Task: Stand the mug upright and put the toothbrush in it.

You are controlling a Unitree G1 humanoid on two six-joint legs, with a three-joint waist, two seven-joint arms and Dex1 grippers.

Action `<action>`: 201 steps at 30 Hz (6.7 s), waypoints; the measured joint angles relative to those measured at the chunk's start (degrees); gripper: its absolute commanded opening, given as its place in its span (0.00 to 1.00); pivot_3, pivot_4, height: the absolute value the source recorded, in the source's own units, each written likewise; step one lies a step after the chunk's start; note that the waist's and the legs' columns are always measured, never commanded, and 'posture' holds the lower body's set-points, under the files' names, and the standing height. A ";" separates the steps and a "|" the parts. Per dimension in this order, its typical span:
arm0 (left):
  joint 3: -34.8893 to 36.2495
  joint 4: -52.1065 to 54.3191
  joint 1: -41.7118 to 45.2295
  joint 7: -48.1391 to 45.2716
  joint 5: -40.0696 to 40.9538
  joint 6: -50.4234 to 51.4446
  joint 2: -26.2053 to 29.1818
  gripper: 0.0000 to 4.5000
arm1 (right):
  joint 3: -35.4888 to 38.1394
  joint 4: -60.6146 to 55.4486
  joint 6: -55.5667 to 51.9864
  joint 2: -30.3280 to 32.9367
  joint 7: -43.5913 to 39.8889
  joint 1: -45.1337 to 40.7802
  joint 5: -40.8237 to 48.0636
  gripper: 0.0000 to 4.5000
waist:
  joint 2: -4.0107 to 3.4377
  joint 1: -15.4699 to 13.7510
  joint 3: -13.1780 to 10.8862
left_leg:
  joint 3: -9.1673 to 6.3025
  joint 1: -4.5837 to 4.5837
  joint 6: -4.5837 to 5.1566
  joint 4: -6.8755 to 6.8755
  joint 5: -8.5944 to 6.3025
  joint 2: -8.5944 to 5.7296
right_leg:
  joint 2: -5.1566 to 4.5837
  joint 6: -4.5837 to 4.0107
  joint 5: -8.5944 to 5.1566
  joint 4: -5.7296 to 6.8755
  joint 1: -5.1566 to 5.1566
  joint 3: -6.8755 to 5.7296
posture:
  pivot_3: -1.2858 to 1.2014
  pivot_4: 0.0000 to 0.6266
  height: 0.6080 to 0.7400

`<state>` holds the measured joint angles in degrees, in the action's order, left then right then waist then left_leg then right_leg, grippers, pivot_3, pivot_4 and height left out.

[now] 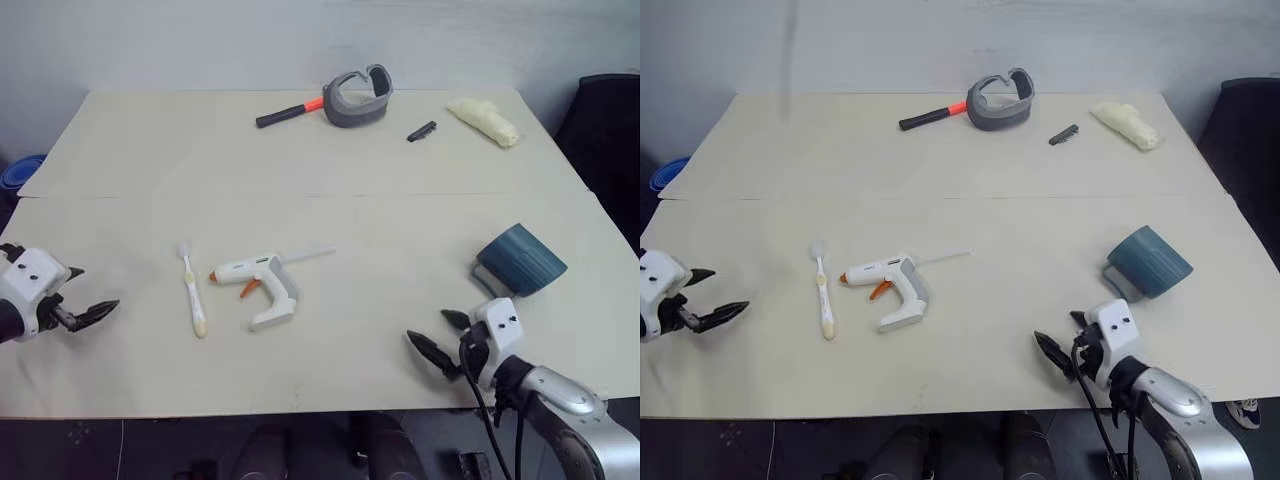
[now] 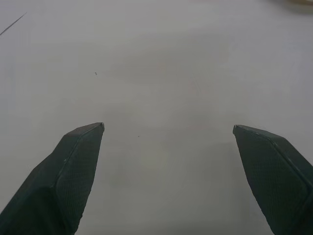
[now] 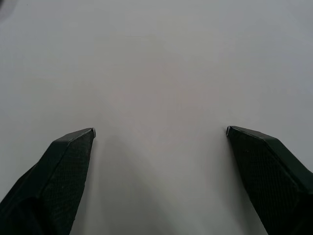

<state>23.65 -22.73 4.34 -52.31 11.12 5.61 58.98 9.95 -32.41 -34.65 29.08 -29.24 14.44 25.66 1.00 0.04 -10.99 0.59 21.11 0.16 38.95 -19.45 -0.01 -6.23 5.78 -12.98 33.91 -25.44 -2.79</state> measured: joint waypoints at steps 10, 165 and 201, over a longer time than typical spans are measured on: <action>-0.11 -0.44 0.41 0.28 0.02 -0.38 -0.43 1.00 | -0.68 5.68 8.04 0.01 -3.05 0.39 -1.82 1.00 | 0.25 -0.02 0.15 | 0.02 -0.04 0.01 0.03 0.00 0.00 | 0.01 0.00 0.00 0.03 0.04 0.00 | 0.52 0.24 1.00; -8.81 55.98 14.97 3.28 35.64 42.34 -10.81 1.00 | 4.00 -1.91 -39.18 28.94 -4.49 -30.15 8.01 0.99 | -0.18 -1.12 -0.53 | 1.43 -0.01 0.51 0.35 -0.25 -0.18 | 0.31 0.94 0.61 -0.50 -0.10 1.71 | 0.52 0.24 1.00; -19.15 53.35 21.31 4.75 33.33 38.70 -13.30 1.00 | -8.76 20.55 -24.69 24.66 -3.82 -33.87 -5.46 0.43 | 0.00 0.05 -0.42 | 1.48 -0.16 0.70 0.37 -0.29 -0.26 | 0.66 0.85 0.70 -0.37 -0.04 1.83 | 0.52 0.24 1.00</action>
<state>4.50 30.62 25.65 -47.56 44.45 44.31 45.68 1.19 -11.87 -59.34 53.73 -33.06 -19.43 20.21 1.00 0.10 -11.42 2.07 20.95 0.86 39.32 -19.74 -0.27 -5.58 6.64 -12.28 33.54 -25.47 -0.96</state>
